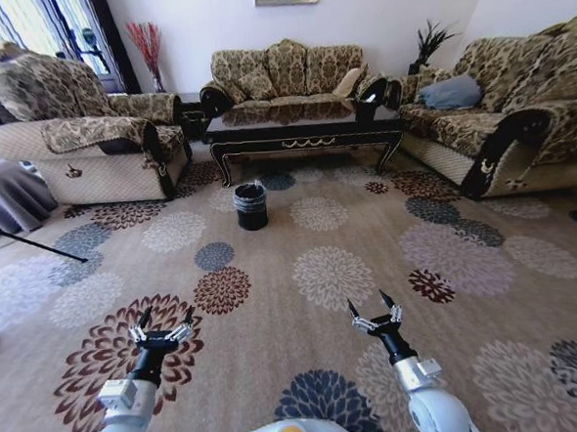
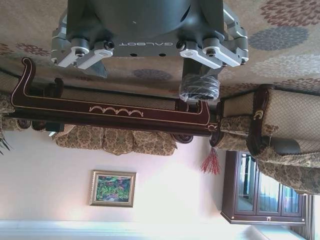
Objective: Move to the front of the table and pick up the trash from the floor, then place it into the trash bin.
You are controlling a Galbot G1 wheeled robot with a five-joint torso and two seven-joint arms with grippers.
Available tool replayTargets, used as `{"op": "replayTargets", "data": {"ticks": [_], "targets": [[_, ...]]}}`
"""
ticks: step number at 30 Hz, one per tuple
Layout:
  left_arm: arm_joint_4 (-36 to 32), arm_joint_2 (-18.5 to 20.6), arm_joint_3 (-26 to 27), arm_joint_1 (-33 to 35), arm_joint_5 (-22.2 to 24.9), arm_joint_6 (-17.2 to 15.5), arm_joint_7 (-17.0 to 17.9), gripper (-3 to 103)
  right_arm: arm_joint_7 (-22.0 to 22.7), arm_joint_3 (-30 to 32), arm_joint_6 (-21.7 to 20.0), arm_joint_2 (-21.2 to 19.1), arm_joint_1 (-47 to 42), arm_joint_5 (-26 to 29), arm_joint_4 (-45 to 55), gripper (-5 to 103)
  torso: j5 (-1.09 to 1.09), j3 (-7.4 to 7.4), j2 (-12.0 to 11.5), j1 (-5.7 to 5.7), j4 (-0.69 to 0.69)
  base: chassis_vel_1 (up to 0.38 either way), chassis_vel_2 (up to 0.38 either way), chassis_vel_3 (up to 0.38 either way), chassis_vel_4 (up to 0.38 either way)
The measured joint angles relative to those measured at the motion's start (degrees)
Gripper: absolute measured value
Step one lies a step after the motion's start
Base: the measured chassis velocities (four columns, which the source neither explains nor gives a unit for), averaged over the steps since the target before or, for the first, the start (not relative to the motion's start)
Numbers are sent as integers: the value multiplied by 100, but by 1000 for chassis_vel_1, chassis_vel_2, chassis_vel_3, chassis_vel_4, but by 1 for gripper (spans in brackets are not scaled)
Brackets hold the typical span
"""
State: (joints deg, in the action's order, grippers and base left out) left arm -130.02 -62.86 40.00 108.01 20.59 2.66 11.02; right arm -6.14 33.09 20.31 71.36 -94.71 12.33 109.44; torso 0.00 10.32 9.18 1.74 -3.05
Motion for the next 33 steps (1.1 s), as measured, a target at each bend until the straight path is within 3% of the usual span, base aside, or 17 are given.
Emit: {"op": "replayTargets", "data": {"ticks": [33], "targets": [[0, 0, 0, 0, 0, 0, 0, 100, 0, 0, 0, 0, 0, 0, 0, 100, 0, 544, 725, 181, -1, 0, 0, 0, 0]]}}
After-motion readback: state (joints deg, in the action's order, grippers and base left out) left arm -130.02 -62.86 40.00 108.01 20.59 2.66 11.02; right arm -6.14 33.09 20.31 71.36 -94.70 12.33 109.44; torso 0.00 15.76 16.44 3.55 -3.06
